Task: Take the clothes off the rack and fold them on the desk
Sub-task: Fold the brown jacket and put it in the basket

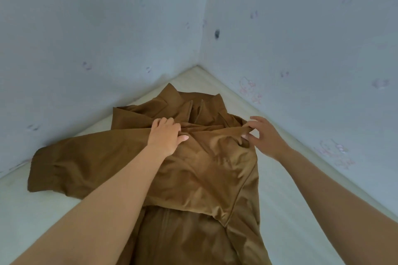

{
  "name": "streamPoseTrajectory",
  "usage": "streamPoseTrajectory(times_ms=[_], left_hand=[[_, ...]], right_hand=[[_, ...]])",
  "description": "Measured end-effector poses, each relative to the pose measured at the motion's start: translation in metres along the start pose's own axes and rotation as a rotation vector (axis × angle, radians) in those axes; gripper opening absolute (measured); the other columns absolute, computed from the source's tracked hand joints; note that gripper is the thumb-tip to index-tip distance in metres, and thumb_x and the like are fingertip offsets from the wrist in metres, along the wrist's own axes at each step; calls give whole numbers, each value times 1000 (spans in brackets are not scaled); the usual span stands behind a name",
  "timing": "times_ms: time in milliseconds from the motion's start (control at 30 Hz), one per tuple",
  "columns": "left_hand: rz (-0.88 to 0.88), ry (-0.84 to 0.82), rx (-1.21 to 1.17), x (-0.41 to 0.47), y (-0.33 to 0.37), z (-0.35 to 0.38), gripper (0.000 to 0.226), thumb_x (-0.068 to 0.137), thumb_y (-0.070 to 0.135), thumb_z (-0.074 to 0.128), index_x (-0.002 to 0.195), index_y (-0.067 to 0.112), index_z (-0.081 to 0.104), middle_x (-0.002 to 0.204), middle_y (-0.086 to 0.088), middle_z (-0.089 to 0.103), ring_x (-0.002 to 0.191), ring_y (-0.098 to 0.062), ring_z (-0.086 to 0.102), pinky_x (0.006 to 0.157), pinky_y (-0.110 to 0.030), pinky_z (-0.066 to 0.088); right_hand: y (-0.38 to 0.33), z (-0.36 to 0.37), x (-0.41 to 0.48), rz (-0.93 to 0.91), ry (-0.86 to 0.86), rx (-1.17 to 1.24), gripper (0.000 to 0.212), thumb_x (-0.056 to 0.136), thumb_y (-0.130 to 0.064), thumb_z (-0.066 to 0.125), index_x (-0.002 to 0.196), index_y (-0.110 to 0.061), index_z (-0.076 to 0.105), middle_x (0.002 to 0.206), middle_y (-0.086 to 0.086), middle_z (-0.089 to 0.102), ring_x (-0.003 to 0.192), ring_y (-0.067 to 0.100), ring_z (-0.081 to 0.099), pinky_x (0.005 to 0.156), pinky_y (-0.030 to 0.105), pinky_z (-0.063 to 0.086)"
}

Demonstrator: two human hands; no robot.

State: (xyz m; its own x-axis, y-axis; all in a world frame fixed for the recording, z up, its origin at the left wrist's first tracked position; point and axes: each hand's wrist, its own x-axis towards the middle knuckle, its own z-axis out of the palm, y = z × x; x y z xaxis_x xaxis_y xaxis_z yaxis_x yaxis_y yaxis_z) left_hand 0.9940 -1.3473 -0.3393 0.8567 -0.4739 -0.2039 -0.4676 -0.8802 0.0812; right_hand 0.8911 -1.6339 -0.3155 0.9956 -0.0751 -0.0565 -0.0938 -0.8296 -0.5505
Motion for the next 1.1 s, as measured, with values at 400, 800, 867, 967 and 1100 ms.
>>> streamPoseTrajectory(times_ms=[400, 800, 867, 967, 1100], left_hand=[[-102, 404, -97, -22, -36, -17, 15, 98, 25, 49, 109, 19, 56, 107, -4, 60, 98, -22, 55, 95, -36, 42], [-41, 109, -98, -114, -51, 79, 64, 91, 68, -2, 150, 45, 2, 158, 13, -7, 148, -12, -4, 118, -38, -11], [-155, 180, -126, -134, -68, 83, 60, 95, 63, 9, 151, 42, 16, 160, 9, 8, 149, -15, 5, 119, -40, -7], [-550, 362, -480, -169, -86, 89, 44, 98, 48, 41, 140, 36, 45, 159, 1, 22, 147, -24, 12, 119, -43, 6], [-1049, 643, -961, -203, -107, 83, 42, 85, 22, 70, 125, 27, 58, 145, -10, 35, 133, -34, 32, 111, -49, 28]], right_hand=[[-30, 32, 21, 337, 231, -189, 44, 95, -21, 53, 137, -20, 41, 149, 5, 31, 135, 27, 32, 108, 43, 31], [-61, 141, -61, 140, -208, -521, 71, 75, -69, -24, 143, -47, -26, 159, -7, -22, 148, 20, -16, 119, 40, -5], [-70, 142, -62, 206, -223, -541, 75, 72, -68, -28, 143, -45, -27, 159, -5, -22, 148, 22, -14, 119, 42, -4], [-86, 142, -64, 310, -292, -545, 62, 90, -61, -14, 147, -38, -23, 160, -1, -19, 148, 25, -12, 120, 43, -1], [-111, 145, -66, 352, -302, -485, 58, 103, -44, 15, 152, -31, -12, 162, -1, -12, 149, 23, -6, 122, 43, 5]])
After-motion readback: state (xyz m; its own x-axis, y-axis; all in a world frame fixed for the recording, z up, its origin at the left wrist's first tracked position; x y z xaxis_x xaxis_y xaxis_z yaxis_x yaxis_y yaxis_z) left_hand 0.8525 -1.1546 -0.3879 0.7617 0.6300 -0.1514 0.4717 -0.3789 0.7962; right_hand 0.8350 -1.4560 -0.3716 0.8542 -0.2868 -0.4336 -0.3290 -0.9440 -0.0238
